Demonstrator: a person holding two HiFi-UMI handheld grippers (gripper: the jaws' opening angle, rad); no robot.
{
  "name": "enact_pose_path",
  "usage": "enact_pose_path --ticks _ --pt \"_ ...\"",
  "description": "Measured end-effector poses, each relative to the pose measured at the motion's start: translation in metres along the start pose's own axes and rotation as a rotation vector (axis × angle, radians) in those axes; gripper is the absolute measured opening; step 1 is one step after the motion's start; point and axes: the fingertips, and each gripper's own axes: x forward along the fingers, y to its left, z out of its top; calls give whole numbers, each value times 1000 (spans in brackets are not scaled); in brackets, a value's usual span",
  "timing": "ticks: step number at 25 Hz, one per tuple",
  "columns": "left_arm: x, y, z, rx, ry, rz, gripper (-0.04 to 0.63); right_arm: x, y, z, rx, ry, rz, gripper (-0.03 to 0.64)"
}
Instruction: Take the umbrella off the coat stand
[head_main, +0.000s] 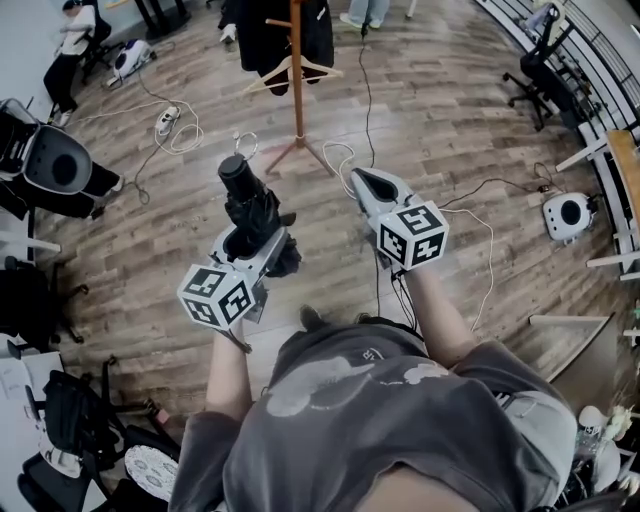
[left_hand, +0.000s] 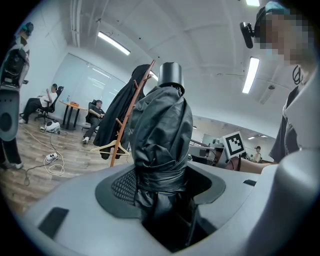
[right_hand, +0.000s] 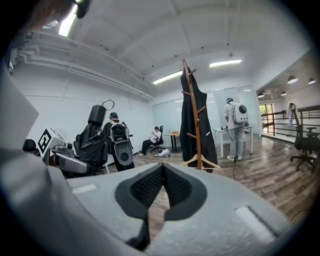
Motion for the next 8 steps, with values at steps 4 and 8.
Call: enact_pose_path --ticks 4,8 --pt "8 -17 -8 -11 6 19 273 -17 -13 -3 6 1 11 -3" --pt "14 -42 -12 1 6 21 273 -38 -28 -2 12 -9 10 -3"
